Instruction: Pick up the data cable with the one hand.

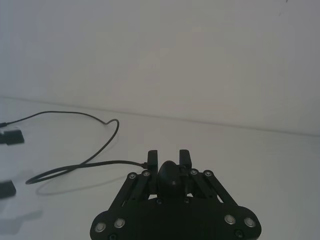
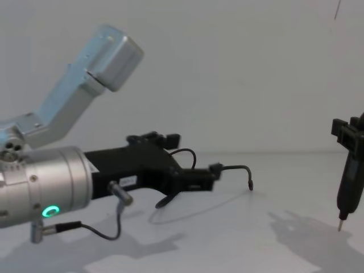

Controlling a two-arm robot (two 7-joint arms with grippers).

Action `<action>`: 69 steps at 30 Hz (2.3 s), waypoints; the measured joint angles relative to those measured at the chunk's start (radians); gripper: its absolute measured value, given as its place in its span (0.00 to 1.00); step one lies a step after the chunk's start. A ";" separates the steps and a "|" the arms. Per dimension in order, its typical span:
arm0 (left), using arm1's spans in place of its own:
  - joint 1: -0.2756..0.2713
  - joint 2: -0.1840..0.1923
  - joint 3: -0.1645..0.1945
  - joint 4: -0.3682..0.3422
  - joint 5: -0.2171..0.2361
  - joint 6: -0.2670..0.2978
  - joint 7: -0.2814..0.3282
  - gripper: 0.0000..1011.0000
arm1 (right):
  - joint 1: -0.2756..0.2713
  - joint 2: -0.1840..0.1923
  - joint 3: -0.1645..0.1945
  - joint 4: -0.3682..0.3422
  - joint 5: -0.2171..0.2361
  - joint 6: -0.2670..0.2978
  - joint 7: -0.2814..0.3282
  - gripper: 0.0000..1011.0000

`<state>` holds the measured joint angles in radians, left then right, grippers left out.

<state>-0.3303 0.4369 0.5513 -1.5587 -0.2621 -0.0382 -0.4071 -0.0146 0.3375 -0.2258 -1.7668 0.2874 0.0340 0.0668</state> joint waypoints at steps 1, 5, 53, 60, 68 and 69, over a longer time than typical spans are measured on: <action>-0.004 -0.002 0.005 0.004 0.000 0.000 -0.009 0.99 | 0.000 0.000 0.000 0.000 0.000 0.000 0.000 0.25; -0.026 -0.013 0.025 0.027 0.001 -0.002 -0.054 0.99 | 0.000 0.000 0.000 0.000 0.000 0.000 0.000 0.25; -0.143 -0.154 0.062 0.249 0.121 0.009 -0.039 0.88 | 0.000 0.000 0.000 0.000 0.000 0.000 0.000 0.25; -0.152 -0.164 0.060 0.267 0.127 0.011 -0.037 0.68 | 0.000 0.000 0.000 0.000 0.000 0.000 0.000 0.25; -0.157 -0.170 0.059 0.280 0.130 0.013 -0.035 0.42 | 0.000 0.000 0.000 0.000 0.000 0.000 0.000 0.25; -0.158 -0.171 0.058 0.280 0.131 0.013 -0.035 0.38 | 0.000 0.000 0.000 0.000 0.000 0.000 0.000 0.25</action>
<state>-0.4881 0.2662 0.6097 -1.2785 -0.1315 -0.0252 -0.4423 -0.0146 0.3375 -0.2259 -1.7668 0.2873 0.0341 0.0668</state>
